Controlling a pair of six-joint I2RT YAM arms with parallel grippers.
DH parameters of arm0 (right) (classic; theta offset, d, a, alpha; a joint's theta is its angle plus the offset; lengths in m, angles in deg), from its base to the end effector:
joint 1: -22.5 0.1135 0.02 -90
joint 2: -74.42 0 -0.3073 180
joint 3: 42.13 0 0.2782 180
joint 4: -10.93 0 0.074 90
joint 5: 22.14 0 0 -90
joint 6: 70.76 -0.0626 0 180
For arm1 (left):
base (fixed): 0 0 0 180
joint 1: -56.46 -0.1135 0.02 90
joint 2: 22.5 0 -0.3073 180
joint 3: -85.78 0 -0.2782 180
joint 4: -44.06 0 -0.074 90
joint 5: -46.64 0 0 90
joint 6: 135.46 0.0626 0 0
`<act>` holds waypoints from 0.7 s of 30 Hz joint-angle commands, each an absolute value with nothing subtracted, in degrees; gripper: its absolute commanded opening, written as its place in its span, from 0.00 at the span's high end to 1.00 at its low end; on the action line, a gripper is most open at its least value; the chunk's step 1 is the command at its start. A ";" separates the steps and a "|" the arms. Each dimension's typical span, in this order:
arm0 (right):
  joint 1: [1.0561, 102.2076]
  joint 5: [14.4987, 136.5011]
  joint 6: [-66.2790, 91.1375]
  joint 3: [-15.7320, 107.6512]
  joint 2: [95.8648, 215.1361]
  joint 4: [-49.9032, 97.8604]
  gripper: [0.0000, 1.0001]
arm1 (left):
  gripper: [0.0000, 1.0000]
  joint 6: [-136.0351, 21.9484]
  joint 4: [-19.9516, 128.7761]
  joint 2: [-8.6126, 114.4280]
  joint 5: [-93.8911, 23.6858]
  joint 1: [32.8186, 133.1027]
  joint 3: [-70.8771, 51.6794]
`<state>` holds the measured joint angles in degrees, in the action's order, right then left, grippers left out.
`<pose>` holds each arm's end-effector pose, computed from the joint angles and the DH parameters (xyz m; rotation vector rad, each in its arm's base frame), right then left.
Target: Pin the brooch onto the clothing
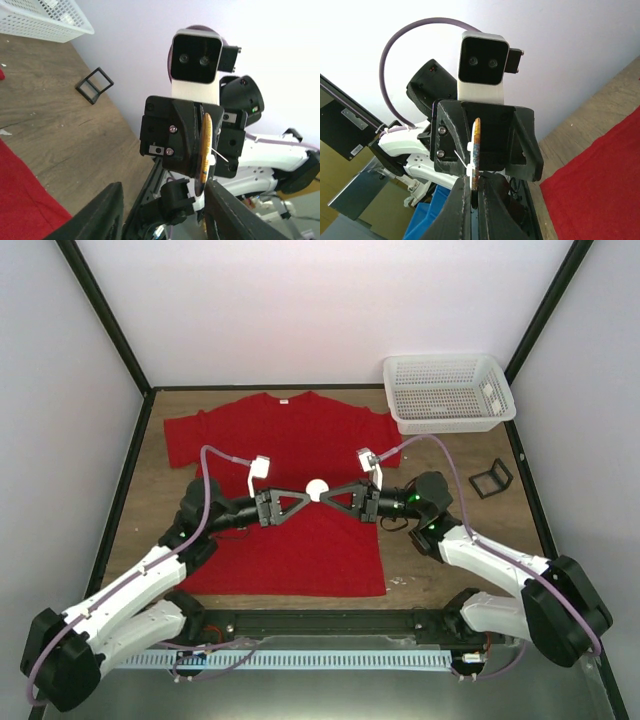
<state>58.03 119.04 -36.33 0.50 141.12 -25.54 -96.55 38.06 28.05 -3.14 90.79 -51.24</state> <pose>0.1857 0.1926 0.3066 -0.6192 1.6335 1.8359 0.1608 -0.1587 0.3108 0.3667 1.8473 -1.6482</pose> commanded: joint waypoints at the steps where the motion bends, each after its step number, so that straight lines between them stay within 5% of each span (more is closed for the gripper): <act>1: 57.83 117.88 -39.64 0.86 141.11 -30.76 0.99 | 0.57 -97.72 31.12 30.06 -5.10 91.56 -50.48; 21: 57.84 117.08 -39.99 0.84 142.70 -31.77 0.99 | 0.79 -100.29 25.20 32.65 -3.25 91.99 -50.13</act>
